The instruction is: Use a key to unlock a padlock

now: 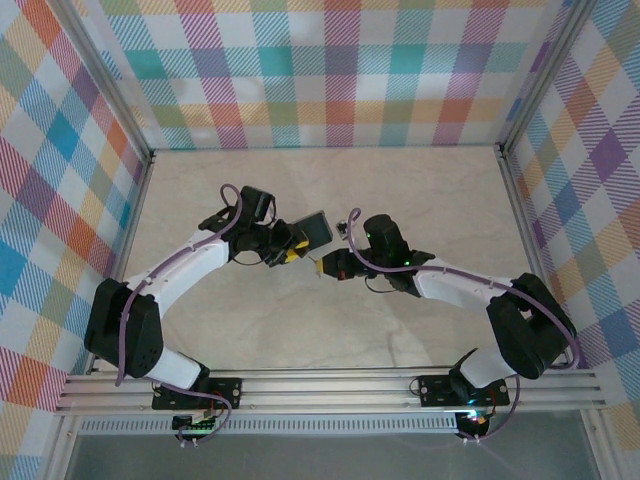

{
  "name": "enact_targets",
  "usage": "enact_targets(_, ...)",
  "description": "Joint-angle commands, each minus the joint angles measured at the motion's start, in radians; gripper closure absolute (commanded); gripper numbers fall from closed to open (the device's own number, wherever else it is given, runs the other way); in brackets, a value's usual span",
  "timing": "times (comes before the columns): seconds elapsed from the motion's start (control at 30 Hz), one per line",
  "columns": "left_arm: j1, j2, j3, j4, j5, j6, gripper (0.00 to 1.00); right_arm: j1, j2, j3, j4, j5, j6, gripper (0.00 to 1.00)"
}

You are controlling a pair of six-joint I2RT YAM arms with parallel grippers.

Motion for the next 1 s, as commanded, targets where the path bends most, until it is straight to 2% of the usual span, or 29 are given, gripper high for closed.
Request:
enact_targets(0.0, 0.015, -0.045, -0.003, 0.046, 0.027, 0.007, 0.87, 0.005, 0.012, 0.033, 0.030, -0.011, -0.014, 0.97)
enact_targets(0.97, 0.038, -0.074, -0.047, 0.084, 0.041, -0.022, 0.91, -0.009, 0.042, 0.042, 0.027, -0.025, -0.004, 0.97)
